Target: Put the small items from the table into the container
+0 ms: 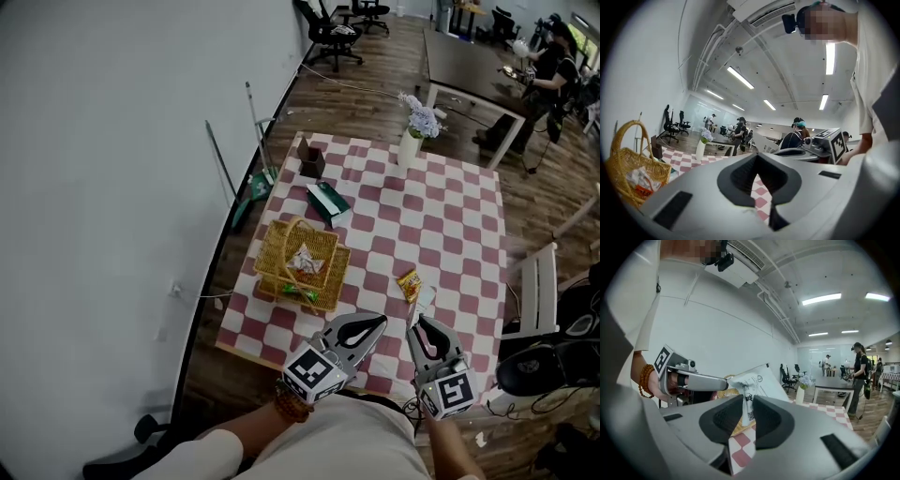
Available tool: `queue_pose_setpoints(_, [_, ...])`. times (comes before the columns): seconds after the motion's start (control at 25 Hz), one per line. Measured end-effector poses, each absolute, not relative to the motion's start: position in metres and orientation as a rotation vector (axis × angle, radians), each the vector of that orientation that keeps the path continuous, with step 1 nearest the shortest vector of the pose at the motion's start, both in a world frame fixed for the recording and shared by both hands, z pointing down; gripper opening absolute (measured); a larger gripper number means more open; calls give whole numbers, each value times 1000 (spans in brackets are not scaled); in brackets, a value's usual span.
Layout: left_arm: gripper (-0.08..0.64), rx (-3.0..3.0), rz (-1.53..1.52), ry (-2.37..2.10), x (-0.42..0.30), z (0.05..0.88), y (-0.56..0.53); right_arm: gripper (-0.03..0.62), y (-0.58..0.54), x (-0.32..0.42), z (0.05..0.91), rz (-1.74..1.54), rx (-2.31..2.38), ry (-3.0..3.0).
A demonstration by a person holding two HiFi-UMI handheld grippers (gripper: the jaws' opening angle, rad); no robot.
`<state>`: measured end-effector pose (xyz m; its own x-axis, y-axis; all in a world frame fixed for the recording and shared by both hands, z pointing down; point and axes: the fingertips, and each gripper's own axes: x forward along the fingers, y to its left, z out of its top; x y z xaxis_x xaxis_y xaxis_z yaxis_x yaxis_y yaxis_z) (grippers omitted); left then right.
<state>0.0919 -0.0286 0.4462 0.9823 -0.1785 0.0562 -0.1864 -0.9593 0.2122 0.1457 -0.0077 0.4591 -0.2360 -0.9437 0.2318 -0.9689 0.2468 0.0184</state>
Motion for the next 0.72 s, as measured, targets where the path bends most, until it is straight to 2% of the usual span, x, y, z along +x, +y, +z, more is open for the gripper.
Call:
queue_pose_setpoints(0.24, [20, 2932, -21, -266, 86, 406, -10, 97, 14, 133, 424, 108, 1841, -2355])
queue_pose_setpoints(0.72, [20, 2933, -22, -325, 67, 397, -7, 95, 17, 108, 412, 95, 1812, -2402])
